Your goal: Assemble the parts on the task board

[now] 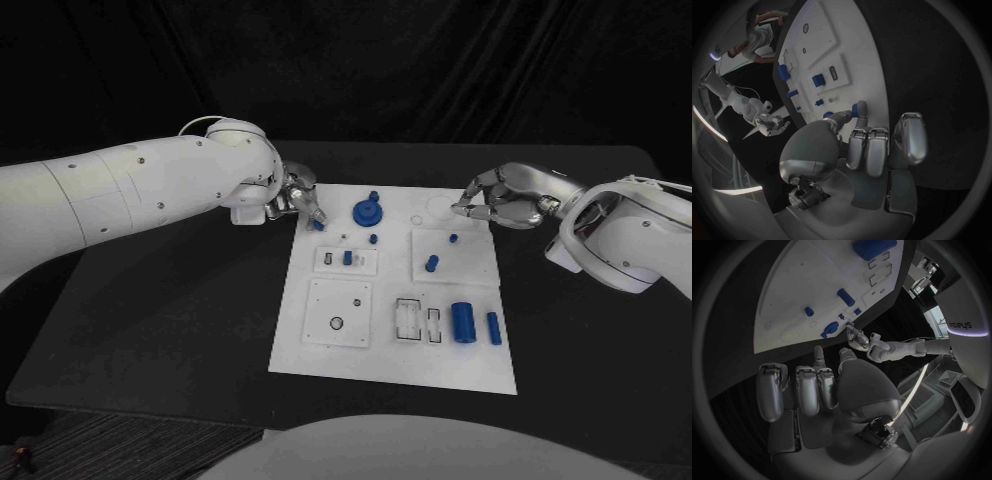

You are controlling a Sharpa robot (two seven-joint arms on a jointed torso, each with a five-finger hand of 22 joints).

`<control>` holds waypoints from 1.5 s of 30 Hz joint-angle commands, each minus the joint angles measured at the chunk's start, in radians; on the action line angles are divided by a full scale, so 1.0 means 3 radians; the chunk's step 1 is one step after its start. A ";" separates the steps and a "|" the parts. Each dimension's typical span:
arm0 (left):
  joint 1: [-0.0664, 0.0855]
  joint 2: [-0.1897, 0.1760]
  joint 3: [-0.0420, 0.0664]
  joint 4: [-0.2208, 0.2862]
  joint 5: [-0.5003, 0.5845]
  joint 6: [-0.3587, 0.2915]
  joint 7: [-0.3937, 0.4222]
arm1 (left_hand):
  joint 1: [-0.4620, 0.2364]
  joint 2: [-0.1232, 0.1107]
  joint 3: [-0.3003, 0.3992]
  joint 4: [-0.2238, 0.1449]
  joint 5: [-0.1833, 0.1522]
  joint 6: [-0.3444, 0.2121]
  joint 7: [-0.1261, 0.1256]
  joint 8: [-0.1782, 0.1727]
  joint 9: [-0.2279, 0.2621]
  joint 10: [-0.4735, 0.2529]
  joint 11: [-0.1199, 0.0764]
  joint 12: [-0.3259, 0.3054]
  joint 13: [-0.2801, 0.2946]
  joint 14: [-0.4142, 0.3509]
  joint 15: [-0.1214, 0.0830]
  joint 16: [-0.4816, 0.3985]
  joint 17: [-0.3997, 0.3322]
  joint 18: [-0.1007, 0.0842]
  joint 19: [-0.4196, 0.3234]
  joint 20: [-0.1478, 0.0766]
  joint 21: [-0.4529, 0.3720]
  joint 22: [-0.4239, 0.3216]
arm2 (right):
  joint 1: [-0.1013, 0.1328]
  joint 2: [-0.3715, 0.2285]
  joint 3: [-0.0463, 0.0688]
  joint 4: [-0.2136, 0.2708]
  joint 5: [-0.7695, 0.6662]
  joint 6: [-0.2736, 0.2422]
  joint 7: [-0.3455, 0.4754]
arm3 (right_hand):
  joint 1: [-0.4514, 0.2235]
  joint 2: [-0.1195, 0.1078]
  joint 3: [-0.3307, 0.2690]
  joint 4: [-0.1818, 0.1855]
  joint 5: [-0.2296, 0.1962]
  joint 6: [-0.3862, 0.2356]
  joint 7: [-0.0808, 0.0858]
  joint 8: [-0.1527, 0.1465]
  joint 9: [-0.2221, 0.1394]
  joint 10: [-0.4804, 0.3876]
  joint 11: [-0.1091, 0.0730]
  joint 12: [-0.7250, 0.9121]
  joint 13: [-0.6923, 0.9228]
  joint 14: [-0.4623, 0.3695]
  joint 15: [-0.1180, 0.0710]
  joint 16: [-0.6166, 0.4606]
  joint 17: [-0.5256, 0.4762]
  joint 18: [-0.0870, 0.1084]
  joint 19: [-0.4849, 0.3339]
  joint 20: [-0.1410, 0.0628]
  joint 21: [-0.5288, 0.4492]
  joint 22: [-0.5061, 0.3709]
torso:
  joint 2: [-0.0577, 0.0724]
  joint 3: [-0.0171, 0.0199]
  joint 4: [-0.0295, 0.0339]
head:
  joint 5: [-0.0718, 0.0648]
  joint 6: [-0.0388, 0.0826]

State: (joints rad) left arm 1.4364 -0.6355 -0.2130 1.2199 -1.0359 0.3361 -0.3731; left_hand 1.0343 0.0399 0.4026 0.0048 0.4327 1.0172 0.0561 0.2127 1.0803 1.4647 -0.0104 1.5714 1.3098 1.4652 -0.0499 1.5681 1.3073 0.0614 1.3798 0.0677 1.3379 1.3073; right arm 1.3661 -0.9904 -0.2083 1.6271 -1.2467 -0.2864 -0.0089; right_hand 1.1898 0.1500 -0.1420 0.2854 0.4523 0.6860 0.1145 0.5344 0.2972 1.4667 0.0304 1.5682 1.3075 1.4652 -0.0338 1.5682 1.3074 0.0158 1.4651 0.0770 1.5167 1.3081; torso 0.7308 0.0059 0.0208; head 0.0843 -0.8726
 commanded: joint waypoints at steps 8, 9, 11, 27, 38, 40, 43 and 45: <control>-0.0005 -0.0159 0.0003 0.0224 -0.0016 -0.0216 0.0061 | 0.0000 -0.0046 0.0095 -0.0051 0.0006 0.0022 -0.0023 -0.0007 0.0021 0.0354 0.0005 -0.0002 0.0870 0.0352 0.0006 0.0009 0.0878 0.0007 0.0014 -0.0008 0.0001 0.0541 | -0.0007 -0.0033 0.0002 0.0033 -0.0005 0.0017 -0.0052 | 0.0033 0.0006 -0.0013 -0.0014 0.0017 0.0022 -0.0002 -0.0016 -0.0006 0.0347 -0.0004 0.0009 0.0878 0.0352 0.0004 0.0009 0.0878 0.0009 0.0219 0.0003 -0.0026 0.0795 | 0.0003 -0.0002 0.0000 | -0.0005 0.0000; -0.0004 -0.0184 0.0003 0.0257 -0.0016 -0.0234 0.0061 | 0.0000 -0.0046 0.0095 -0.0051 0.0006 0.0022 -0.0023 -0.0007 0.0021 0.0354 0.0005 -0.0002 0.0870 0.0352 0.0006 0.0009 0.0878 0.0007 0.0014 -0.0008 0.0001 0.0541 | -0.0007 -0.0037 0.0002 0.0036 -0.0005 0.0019 -0.0055 | 0.0033 0.0006 -0.0013 -0.0014 0.0017 0.0022 -0.0002 -0.0016 -0.0006 0.0347 -0.0004 0.0009 0.0878 0.0352 0.0004 0.0009 0.0878 0.0009 0.0219 0.0003 -0.0026 0.0795 | 0.0004 -0.0002 0.0001 | -0.0006 0.0000; 0.0004 -0.0261 0.0003 0.0362 -0.0016 -0.0294 0.0060 | -0.0017 -0.0048 0.0109 -0.0047 0.0003 0.0027 -0.0022 -0.0004 0.0027 0.0354 0.0005 -0.0002 0.0870 0.0352 0.0005 0.0009 0.0878 0.0008 0.0013 -0.0009 -0.0003 0.0541 | -0.0007 -0.0049 0.0002 0.0046 -0.0005 0.0022 -0.0064 | 0.0033 0.0006 -0.0013 -0.0014 0.0017 0.0022 -0.0002 -0.0016 -0.0006 0.0347 -0.0004 0.0009 0.0878 0.0352 0.0004 0.0009 0.0878 0.0009 0.0219 0.0003 -0.0026 0.0795 | 0.0004 -0.0002 0.0001 | 0.0000 0.0000; 0.0043 -0.0758 0.0002 0.1077 0.0194 -0.0552 0.0038 | -0.0053 -0.0032 0.0150 -0.0034 0.0002 0.0027 -0.0020 -0.0001 0.0042 0.0354 0.0006 -0.0002 0.0870 0.0352 0.0005 0.0009 0.0878 0.0023 -0.0030 -0.0009 -0.0062 0.0520 | -0.0005 -0.0091 0.0002 0.0096 -0.0005 0.0055 -0.0122 | 0.0037 0.0006 -0.0014 -0.0013 0.0016 0.0023 0.0000 -0.0018 -0.0009 0.0347 -0.0005 0.0009 0.0878 0.0352 0.0004 0.0009 0.0878 0.0010 0.0216 0.0003 -0.0031 0.0793 | 0.0007 0.0002 0.0003 | 0.0032 0.0000; 0.0012 -0.0818 0.0000 0.1223 0.0161 -0.0581 0.0039 | -0.0090 -0.0005 0.0176 -0.0009 -0.0013 0.0008 -0.0009 -0.0017 0.0041 0.0354 0.0013 -0.0002 0.0870 0.0352 0.0009 0.0009 0.0878 0.0022 -0.0031 -0.0007 -0.0068 0.0522 | -0.0005 -0.0070 0.0002 0.0085 -0.0005 0.0039 -0.0112 | 0.0072 -0.0010 -0.0015 -0.0027 0.0039 0.0028 -0.0002 -0.0024 -0.0018 0.0347 -0.0008 0.0009 0.0878 0.0352 0.0002 0.0009 0.0878 0.0012 0.0211 0.0002 -0.0039 0.0790 | 0.0000 0.0001 0.0003 | 0.0067 0.0000; 0.0000 -0.0805 0.0000 0.1214 0.0160 -0.0580 0.0040 | -0.0100 0.0003 0.0184 -0.0003 -0.0027 0.0009 -0.0008 -0.0020 0.0038 0.0354 0.0014 -0.0002 0.0870 0.0352 0.0010 0.0009 0.0878 0.0020 -0.0026 -0.0006 -0.0063 0.0526 | -0.0005 -0.0067 0.0002 0.0082 -0.0005 0.0036 -0.0106 | 0.0077 -0.0012 -0.0015 -0.0029 0.0046 0.0029 -0.0002 -0.0025 -0.0019 0.0347 -0.0008 0.0009 0.0878 0.0352 0.0002 0.0009 0.0878 0.0014 0.0208 0.0002 -0.0043 0.0788 | -0.0005 0.0002 0.0000 | 0.0075 0.0000; -0.0021 -0.0786 -0.0001 0.1199 0.0159 -0.0571 0.0039 | -0.0104 0.0007 0.0188 -0.0002 -0.0036 0.0011 -0.0008 -0.0021 0.0038 0.0354 0.0015 -0.0002 0.0870 0.0352 0.0011 0.0009 0.0878 0.0020 -0.0025 -0.0006 -0.0062 0.0527 | -0.0005 -0.0069 0.0002 0.0078 -0.0005 0.0031 -0.0100 | 0.0091 -0.0017 -0.0014 -0.0031 0.0069 0.0032 -0.0003 -0.0029 -0.0025 0.0347 -0.0009 0.0009 0.0878 0.0352 0.0000 0.0009 0.0878 0.0016 0.0203 0.0001 -0.0052 0.0785 | -0.0007 0.0003 0.0000 | 0.0075 0.0000; -0.0037 -0.0774 -0.0001 0.1190 0.0159 -0.0571 0.0039 | -0.0107 0.0013 0.0194 0.0000 -0.0052 0.0014 -0.0008 -0.0021 0.0037 0.0354 0.0015 -0.0002 0.0870 0.0352 0.0011 0.0009 0.0878 0.0021 -0.0026 -0.0005 -0.0064 0.0527 | -0.0005 -0.0072 0.0002 0.0074 -0.0005 0.0030 -0.0094 | 0.0096 -0.0019 -0.0015 -0.0032 0.0078 0.0032 -0.0003 -0.0031 -0.0027 0.0347 -0.0010 0.0009 0.0878 0.0352 0.0000 0.0009 0.0878 0.0018 0.0199 0.0001 -0.0059 0.0782 | -0.0010 0.0005 0.0001 | 0.0080 0.0000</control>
State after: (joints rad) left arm 1.4294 -0.8699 -0.2133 1.5786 -0.9916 0.1690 -0.3735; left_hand 1.0061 0.0361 0.4537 0.0037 0.4210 1.0217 0.0573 0.2128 1.0930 1.4647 -0.0104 1.5714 1.3097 1.4652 -0.0499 1.5682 1.3073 0.0613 1.3763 0.0641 1.3224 1.3073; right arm 1.3661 -1.0104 -0.2083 1.6501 -1.2467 -0.2739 -0.0232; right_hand 1.2084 0.1449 -0.1449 0.2825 0.4722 0.6895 0.1109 0.5295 0.2901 1.4667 0.0304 1.5683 1.3075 1.4652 -0.0338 1.5682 1.3074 0.0159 1.4651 0.0770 1.5044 1.3075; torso 0.7292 0.0070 0.0212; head 0.1075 -0.8726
